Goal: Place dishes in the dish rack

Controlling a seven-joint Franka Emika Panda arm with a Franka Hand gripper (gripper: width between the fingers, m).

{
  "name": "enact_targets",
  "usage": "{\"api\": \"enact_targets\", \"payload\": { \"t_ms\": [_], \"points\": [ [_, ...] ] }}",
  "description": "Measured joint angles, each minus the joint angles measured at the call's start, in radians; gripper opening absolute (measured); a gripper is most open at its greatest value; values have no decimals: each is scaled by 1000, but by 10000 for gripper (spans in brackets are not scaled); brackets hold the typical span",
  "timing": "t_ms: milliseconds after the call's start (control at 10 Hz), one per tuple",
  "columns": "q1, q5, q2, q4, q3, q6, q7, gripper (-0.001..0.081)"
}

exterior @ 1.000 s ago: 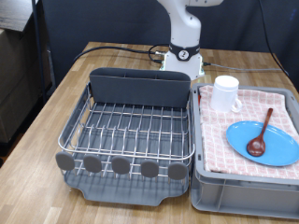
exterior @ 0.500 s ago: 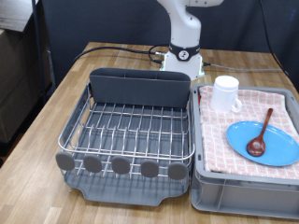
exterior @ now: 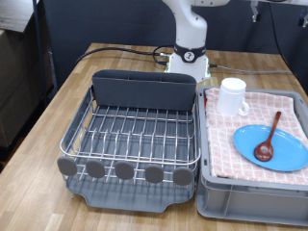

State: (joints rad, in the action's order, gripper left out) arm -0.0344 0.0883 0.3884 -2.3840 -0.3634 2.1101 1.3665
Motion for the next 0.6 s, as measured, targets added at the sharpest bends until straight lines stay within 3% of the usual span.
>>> {"api": "enact_targets", "payload": {
  "t_ms": [400, 600],
  "points": [
    [1, -48, -25, -7, -11, 45, -5, 803],
    [5, -101, -85, -7, -29, 113, 39, 803]
  ]
}}
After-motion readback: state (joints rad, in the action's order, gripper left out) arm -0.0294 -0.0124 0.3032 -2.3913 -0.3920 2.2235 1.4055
